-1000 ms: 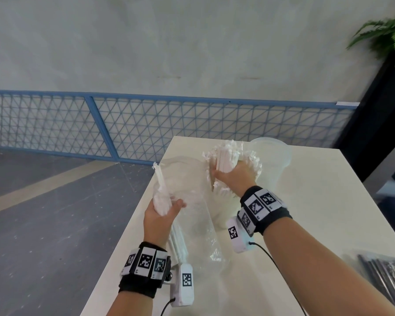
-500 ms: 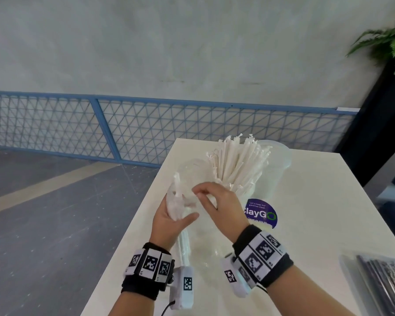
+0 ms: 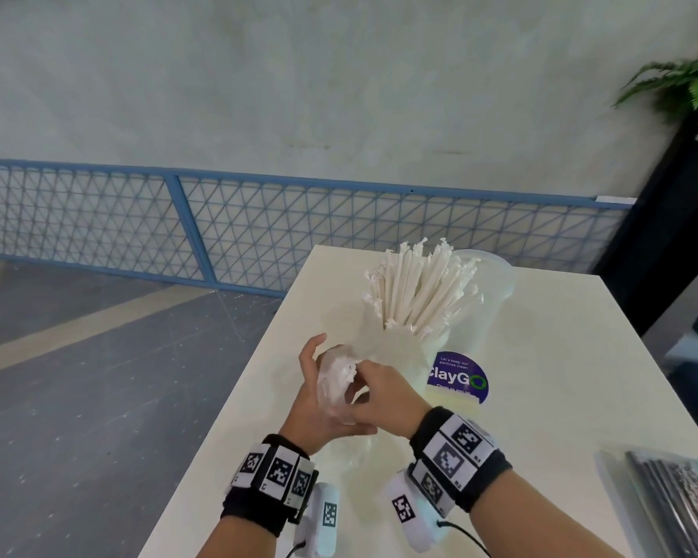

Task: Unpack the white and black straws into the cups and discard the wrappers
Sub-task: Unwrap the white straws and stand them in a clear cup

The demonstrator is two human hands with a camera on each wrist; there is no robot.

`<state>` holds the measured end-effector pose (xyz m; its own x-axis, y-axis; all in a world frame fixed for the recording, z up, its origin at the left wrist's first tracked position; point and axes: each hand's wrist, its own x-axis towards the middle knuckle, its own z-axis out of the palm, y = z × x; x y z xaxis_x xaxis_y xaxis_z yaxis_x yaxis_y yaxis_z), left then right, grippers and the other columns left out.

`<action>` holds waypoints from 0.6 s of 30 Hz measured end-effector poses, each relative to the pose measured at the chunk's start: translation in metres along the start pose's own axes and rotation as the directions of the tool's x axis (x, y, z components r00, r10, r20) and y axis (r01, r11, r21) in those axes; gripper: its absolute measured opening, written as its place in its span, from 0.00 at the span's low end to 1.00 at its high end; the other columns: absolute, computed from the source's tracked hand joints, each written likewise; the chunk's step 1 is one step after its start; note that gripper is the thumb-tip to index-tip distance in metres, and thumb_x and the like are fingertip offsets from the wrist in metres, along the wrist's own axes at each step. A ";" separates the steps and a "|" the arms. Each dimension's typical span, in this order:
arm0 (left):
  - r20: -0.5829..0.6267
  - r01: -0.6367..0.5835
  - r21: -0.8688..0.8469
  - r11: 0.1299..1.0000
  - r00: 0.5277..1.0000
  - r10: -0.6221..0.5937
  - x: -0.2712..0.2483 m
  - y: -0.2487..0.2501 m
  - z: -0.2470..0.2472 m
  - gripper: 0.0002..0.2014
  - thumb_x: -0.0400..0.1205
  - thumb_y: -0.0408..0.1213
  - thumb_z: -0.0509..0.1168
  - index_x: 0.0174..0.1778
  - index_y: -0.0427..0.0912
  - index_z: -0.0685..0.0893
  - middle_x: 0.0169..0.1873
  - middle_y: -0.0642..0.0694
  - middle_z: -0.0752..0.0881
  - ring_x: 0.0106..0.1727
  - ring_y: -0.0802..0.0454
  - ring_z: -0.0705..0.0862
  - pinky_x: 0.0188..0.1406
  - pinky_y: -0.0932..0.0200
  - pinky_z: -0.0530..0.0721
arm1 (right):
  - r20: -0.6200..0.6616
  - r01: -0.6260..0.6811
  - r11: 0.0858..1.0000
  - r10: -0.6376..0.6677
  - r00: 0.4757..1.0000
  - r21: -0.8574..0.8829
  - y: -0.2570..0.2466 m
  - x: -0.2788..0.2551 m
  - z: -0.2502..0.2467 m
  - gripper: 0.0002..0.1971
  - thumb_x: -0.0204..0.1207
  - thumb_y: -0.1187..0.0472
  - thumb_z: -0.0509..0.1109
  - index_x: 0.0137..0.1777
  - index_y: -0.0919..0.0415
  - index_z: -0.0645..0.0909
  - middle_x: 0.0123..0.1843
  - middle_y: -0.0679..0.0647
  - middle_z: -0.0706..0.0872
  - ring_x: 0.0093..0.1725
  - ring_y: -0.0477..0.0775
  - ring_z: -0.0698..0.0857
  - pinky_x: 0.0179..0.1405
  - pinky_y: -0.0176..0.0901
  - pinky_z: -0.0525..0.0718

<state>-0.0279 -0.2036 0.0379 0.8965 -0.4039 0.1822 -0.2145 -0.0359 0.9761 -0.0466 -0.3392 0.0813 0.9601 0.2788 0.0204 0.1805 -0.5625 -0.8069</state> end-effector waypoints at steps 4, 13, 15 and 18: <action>-0.023 0.001 0.016 1.000 1.000 -0.001 -0.003 -0.006 0.001 0.67 0.53 0.21 0.83 0.75 0.54 0.40 0.65 0.46 0.78 0.60 0.52 0.85 0.55 0.62 0.84 | -0.056 -0.125 0.989 0.130 0.990 0.085 0.004 0.000 0.015 0.11 0.69 0.51 0.73 0.41 0.59 0.82 0.31 0.43 0.78 0.32 0.39 0.77 0.31 0.24 0.73; -0.097 0.258 0.214 0.942 0.965 -0.242 -0.007 -0.020 -0.003 0.39 0.63 0.47 0.80 0.68 0.42 0.72 0.57 0.49 0.83 0.57 0.54 0.83 0.49 0.75 0.78 | -0.300 -0.005 0.930 0.124 0.946 0.368 -0.018 0.007 0.010 0.05 0.80 0.59 0.66 0.44 0.58 0.81 0.37 0.49 0.84 0.42 0.42 0.85 0.50 0.39 0.81; -0.128 0.285 0.252 0.925 0.957 -0.260 -0.010 -0.021 -0.004 0.27 0.69 0.40 0.78 0.62 0.43 0.77 0.51 0.52 0.85 0.53 0.56 0.83 0.43 0.79 0.77 | -0.350 0.098 0.889 0.073 0.934 0.447 -0.031 0.009 -0.008 0.10 0.82 0.60 0.62 0.40 0.60 0.79 0.33 0.47 0.83 0.34 0.38 0.83 0.44 0.31 0.79; -0.145 0.270 0.213 0.939 0.959 -0.243 -0.011 -0.024 -0.006 0.24 0.69 0.40 0.77 0.60 0.44 0.80 0.49 0.54 0.87 0.51 0.62 0.86 0.49 0.74 0.79 | -0.451 0.192 0.845 0.064 0.890 0.499 -0.038 0.013 -0.034 0.15 0.83 0.59 0.60 0.34 0.56 0.78 0.29 0.46 0.82 0.38 0.49 0.83 0.50 0.43 0.80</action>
<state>-0.0300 -0.1924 0.0129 0.9682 -0.2461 -0.0452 -0.0418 -0.3371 0.9405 -0.0337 -0.3405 0.1321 0.9625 -0.1388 0.2330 0.2305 -0.0335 -0.9725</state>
